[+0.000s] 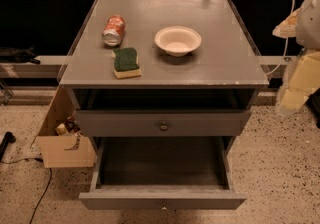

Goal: Close middle drawer

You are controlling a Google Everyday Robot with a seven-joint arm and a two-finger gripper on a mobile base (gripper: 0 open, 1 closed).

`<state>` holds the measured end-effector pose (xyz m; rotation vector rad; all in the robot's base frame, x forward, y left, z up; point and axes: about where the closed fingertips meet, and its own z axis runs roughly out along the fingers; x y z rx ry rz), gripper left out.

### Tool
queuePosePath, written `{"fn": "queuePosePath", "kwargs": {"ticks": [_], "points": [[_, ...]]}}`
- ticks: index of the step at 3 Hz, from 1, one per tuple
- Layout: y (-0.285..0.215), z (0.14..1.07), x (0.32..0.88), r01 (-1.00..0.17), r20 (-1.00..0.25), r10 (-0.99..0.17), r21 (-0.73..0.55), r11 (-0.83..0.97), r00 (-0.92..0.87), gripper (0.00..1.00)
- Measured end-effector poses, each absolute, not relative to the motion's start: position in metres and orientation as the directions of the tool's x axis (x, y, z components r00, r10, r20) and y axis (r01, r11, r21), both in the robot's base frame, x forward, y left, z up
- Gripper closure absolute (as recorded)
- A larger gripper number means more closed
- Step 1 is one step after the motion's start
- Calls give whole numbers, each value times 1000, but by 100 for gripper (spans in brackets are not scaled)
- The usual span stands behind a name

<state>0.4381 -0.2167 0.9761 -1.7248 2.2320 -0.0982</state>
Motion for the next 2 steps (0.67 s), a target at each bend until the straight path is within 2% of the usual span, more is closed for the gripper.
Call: {"fn": "queuePosePath", "kwargs": {"ticks": [2], "points": [[-218, 973, 438, -928, -223, -948, -244, 281, -228, 0]]}}
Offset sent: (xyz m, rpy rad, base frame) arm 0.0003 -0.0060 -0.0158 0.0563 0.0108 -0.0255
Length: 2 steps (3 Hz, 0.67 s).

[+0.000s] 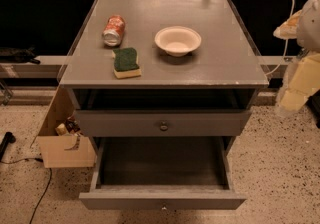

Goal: Close middle drawer

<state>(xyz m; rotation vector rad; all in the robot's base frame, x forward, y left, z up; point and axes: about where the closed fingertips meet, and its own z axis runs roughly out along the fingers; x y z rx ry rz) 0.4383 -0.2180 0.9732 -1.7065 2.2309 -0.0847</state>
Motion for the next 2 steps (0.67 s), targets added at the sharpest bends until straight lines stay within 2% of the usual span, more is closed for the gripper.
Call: {"fn": "queuePosePath", "kwargs": {"ticks": [1, 2], "points": [[-223, 941, 430, -904, -322, -893, -183, 386, -316, 0], [-214, 881, 422, -898, -354, -852, -69, 435, -386, 0]]}}
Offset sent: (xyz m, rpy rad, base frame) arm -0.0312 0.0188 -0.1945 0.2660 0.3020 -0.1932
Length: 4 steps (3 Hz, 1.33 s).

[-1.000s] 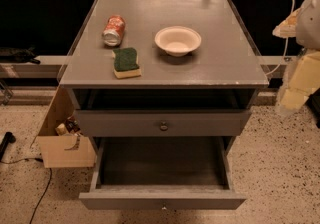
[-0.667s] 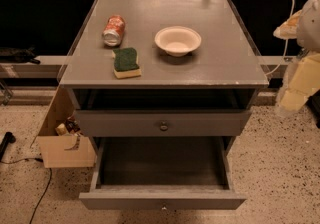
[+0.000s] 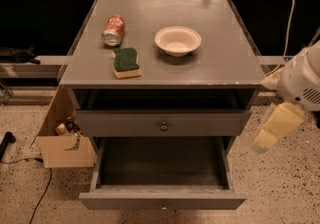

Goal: Close middle drawer

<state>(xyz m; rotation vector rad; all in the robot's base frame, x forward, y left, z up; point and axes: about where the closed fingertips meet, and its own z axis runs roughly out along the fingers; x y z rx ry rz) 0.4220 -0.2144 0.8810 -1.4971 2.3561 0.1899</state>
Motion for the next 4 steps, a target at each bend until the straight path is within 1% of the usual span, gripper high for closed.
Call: {"fn": "queuePosePath", "kwargs": {"ticks": [1, 2, 3, 4], "points": [[-206, 832, 413, -908, -357, -844, 34, 418, -401, 0], [-206, 827, 411, -908, -355, -844, 44, 416, -403, 0], [-213, 818, 403, -845, -479, -722, 83, 529, -499, 0], [-215, 767, 371, -721, -540, -545, 181, 669, -642, 0]]}}
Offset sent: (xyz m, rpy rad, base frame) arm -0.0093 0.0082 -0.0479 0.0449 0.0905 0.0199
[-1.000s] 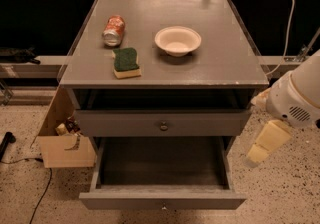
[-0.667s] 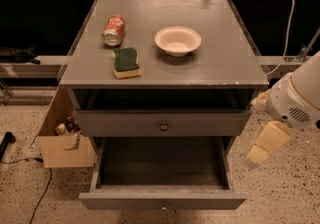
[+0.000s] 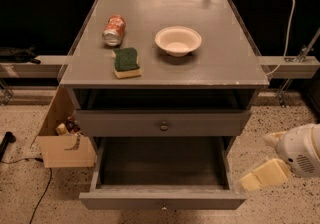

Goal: Close middle drawer

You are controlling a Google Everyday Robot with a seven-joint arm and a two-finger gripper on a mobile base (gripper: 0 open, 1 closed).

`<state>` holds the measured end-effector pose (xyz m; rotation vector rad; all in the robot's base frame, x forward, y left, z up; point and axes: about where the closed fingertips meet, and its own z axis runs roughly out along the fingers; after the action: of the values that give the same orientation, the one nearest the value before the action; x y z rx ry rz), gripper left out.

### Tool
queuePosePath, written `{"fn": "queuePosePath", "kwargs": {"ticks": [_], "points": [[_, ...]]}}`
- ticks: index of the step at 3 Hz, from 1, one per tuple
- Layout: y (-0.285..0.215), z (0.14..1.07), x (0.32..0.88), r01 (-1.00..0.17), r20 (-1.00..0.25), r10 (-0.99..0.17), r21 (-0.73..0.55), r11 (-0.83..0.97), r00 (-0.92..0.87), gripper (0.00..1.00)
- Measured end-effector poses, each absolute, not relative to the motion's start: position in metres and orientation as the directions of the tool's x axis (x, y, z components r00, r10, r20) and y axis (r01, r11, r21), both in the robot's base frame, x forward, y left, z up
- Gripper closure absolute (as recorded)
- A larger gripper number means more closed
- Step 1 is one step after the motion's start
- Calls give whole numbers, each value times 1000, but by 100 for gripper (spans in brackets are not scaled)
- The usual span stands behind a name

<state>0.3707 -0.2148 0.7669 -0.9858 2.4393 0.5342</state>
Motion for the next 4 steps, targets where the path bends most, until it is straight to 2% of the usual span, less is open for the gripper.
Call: {"fn": "queuePosePath", "kwargs": {"ticks": [2, 4], "points": [[-204, 758, 365, -736, -521, -571, 182, 652, -635, 0], [-180, 677, 331, -711, -427, -580, 276, 646, -694, 0]]}}
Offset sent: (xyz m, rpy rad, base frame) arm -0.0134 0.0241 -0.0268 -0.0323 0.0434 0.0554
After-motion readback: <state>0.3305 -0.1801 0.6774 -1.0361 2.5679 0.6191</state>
